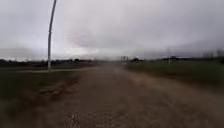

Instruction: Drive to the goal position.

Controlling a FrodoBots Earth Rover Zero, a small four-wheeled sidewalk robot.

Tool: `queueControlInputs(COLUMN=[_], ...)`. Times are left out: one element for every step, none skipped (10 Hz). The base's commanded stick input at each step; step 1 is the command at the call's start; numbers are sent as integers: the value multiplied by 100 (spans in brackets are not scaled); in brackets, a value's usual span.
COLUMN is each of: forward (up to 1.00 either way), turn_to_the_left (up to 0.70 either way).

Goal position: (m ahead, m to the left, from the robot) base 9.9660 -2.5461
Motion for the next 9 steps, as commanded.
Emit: queueControlInputs(forward=[85,85,85,85,85,85,85,85,85], turn_to_the_left=[31,34,34,0,0,0,0,0,0])
